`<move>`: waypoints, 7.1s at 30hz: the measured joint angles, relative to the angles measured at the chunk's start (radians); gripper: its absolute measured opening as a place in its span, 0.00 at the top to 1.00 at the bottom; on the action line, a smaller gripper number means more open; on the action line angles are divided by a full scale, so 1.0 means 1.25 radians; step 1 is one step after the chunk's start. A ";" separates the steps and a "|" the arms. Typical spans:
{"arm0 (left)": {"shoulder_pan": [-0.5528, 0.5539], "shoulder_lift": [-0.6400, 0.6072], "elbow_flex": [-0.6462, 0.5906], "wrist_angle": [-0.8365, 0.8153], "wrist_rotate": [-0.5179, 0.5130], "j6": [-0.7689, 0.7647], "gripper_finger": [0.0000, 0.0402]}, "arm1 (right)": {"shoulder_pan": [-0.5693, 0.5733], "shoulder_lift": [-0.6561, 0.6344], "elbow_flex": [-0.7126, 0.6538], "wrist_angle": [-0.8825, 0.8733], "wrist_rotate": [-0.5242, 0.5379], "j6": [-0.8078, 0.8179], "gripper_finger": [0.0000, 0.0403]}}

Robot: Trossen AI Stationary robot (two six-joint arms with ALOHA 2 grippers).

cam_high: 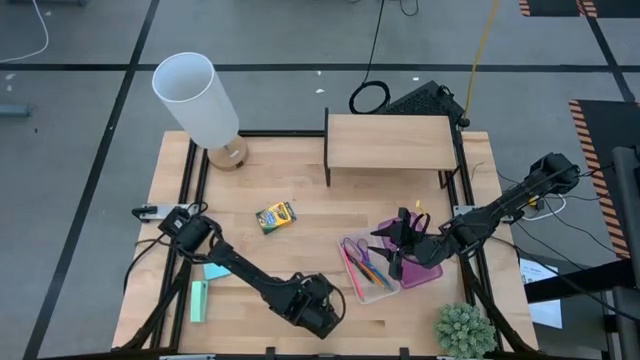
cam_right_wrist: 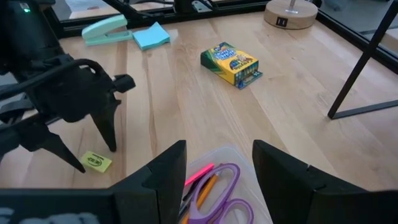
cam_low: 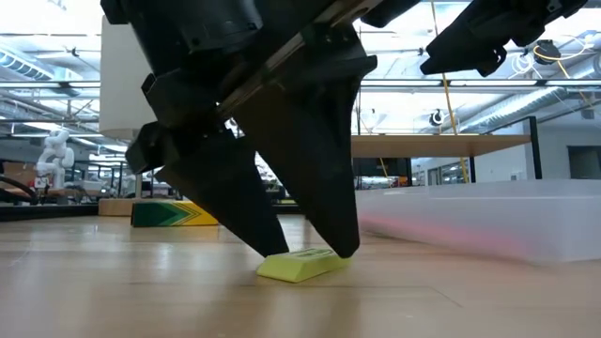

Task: Pack school essentials
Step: Put the yellow eraser into the purple supply box

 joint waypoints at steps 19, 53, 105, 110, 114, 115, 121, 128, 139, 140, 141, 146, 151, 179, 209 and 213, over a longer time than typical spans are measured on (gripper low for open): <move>-0.016 0.035 -0.001 0.017 -0.048 0.112 0.66 | 0.000 0.000 0.000 0.001 0.000 0.001 0.56; 0.009 -0.027 -0.004 0.019 -0.038 0.301 0.77 | 0.000 0.000 0.000 0.007 0.021 -0.003 0.56; 0.093 -0.276 -0.002 0.077 0.203 0.648 0.76 | 0.099 0.353 0.036 0.628 -0.075 -1.085 0.56; 0.095 -0.276 -0.002 0.084 0.208 0.650 0.76 | 0.099 0.373 0.072 0.630 -0.072 -1.133 0.57; 0.098 -0.276 -0.002 0.087 0.208 0.650 0.76 | 0.099 0.374 0.074 0.629 -0.083 -1.149 0.62; 0.099 -0.276 -0.002 0.086 0.208 0.651 0.76 | 0.099 0.374 0.074 0.629 -0.084 -1.149 0.64; 0.111 -0.276 -0.002 0.085 0.208 0.654 0.76 | 0.101 0.374 0.074 0.629 -0.087 -1.162 0.72; 0.121 -0.276 -0.002 0.086 0.218 0.654 0.76 | 0.100 0.374 0.073 0.629 -0.105 -1.162 0.78; 0.124 -0.275 -0.002 0.086 0.222 0.646 0.76 | 0.100 0.374 0.073 0.624 -0.122 -1.155 0.93; 0.124 -0.275 -0.002 0.086 0.222 0.641 0.76 | 0.100 0.374 0.073 0.624 -0.123 -1.155 0.95; 0.125 -0.275 -0.002 0.086 0.222 0.641 0.75 | 0.100 0.374 0.073 0.623 -0.123 -1.155 0.96; 0.125 -0.274 -0.003 0.086 0.216 0.677 0.64 | 0.100 0.374 0.073 0.612 -0.127 -1.130 0.98; 0.127 -0.308 -0.004 0.079 0.210 0.693 0.48 | 0.101 0.374 0.073 0.608 -0.142 -1.069 0.97; 0.118 -0.426 -0.256 -0.001 -0.149 0.758 0.58 | 0.221 0.304 0.255 -0.001 0.144 -0.133 0.97; 0.172 -0.428 -0.362 0.186 -0.104 0.767 0.60 | 0.023 0.304 0.246 -0.502 -0.086 0.095 0.97; 0.173 -0.428 -0.362 0.189 -0.104 0.767 0.60 | 0.006 0.304 0.211 -0.458 -0.086 0.067 0.97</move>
